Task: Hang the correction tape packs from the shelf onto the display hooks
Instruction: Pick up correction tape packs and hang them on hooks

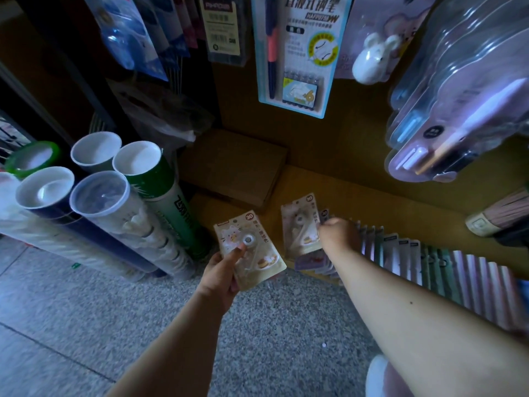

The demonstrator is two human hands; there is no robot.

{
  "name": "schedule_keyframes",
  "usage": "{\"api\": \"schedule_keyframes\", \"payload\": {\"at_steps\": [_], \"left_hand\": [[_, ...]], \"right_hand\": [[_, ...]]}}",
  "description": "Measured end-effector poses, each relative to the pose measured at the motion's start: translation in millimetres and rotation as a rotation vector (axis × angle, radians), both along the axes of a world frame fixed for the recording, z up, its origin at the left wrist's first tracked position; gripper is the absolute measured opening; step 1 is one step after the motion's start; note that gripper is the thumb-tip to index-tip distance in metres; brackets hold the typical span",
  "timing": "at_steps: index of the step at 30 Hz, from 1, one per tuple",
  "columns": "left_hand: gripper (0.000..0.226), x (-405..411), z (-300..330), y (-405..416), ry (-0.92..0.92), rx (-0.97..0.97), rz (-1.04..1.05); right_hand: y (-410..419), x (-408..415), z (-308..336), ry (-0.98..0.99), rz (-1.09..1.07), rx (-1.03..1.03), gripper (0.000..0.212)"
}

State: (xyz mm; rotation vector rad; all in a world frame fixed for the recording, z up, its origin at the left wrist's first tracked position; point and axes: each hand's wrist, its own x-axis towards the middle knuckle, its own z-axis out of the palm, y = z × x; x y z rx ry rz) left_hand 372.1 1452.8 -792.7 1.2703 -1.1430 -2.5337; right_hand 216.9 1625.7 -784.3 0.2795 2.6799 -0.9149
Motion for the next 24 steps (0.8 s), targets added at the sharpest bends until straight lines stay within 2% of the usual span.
{"api": "schedule_keyframes", "payload": {"at_steps": [3,6,8,10,13,17,24], "left_hand": [[0.063,1,2,2,-0.034,-0.008,0.03],[0.057,0,3,4,-0.031,-0.02,0.035],[0.062,0,6,6,-0.004,-0.012,0.031],[0.065,-2,11,9,0.037,0.002,0.018],[0.064,-3,13,10,0.094,0.041,0.012],[0.053,-5,11,6,0.123,0.053,-0.039],[0.062,-8,13,6,0.072,0.021,-0.07]], "right_hand": [[0,2,5,0.1,-0.08,-0.233,0.015],[-6,8,17,0.013,-0.049,-0.519,0.013],[-13,17,22,-0.072,0.052,-0.598,0.017],[-19,26,22,-0.136,0.142,-0.571,0.024],[-24,36,19,-0.203,0.222,-0.506,0.021],[-24,37,21,-0.138,0.259,-0.489,0.03],[-24,41,26,-0.129,0.356,-0.432,0.032]]}}
